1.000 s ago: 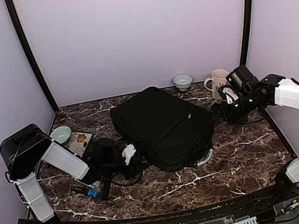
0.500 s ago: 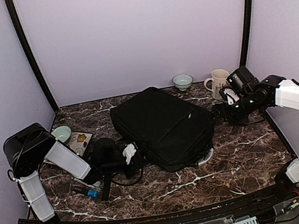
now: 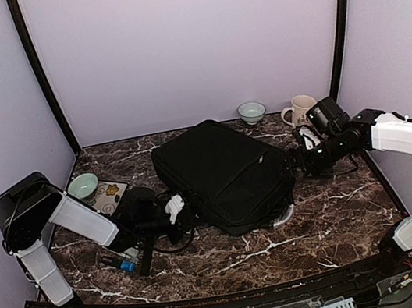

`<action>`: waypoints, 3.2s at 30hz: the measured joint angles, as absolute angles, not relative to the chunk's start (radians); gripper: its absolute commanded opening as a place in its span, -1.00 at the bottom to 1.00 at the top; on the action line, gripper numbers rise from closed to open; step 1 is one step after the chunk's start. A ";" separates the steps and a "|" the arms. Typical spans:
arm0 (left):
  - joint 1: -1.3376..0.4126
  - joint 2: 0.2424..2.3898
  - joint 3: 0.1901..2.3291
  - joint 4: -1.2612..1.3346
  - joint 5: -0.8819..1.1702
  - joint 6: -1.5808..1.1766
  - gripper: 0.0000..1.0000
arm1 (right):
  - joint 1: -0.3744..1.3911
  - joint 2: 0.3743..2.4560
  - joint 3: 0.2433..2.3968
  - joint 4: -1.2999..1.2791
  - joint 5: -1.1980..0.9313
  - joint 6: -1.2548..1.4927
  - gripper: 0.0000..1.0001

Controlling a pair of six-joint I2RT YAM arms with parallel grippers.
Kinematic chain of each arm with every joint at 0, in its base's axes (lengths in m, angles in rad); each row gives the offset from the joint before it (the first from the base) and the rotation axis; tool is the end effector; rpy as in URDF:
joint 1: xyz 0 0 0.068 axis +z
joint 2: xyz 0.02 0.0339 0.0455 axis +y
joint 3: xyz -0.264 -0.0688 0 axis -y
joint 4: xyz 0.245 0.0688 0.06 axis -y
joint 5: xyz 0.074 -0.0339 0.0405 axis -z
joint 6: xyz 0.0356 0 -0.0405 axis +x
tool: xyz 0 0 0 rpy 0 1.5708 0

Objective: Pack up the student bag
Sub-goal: Adjust the student bag at the center of the board, then move the student bag to the center of the board.

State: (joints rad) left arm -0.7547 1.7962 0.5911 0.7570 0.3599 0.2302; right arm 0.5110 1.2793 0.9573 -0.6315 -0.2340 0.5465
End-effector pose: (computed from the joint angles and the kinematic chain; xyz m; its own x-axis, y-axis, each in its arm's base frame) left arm 0.2241 -0.2279 0.1170 -0.1082 0.3949 -0.9123 0.9214 0.3844 0.0571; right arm 0.2214 0.1336 0.2572 -0.9158 0.0661 -0.3963 -0.1368 0.8761 0.4624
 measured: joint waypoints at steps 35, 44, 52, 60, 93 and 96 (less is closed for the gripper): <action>-0.790 1.406 0.471 0.409 0.174 0.068 -1.00 | 0.459 1.441 1.193 -0.635 -0.141 0.320 0.91; -0.795 1.321 0.443 0.342 0.123 0.037 -1.00 | 0.605 1.396 1.067 -0.589 -0.258 0.305 0.60; -0.795 1.322 0.458 0.297 0.067 -0.013 -1.00 | 0.753 1.274 0.932 -0.585 -0.262 0.219 0.43; -0.795 1.322 0.470 0.296 0.054 -0.044 -1.00 | 0.847 1.370 0.934 -0.577 -0.215 0.192 0.23; -0.802 1.736 0.521 0.719 0.102 0.068 -0.27 | 0.884 1.510 0.899 -0.500 -0.130 0.274 0.25; -0.802 1.757 0.521 0.755 0.087 0.072 -0.61 | 0.884 1.518 0.899 -0.495 -0.130 0.271 0.25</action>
State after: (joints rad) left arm -0.8017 1.7569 0.5213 0.7551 0.0868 0.0715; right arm 0.8841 1.5181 0.8986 -0.4953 -0.1295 0.2714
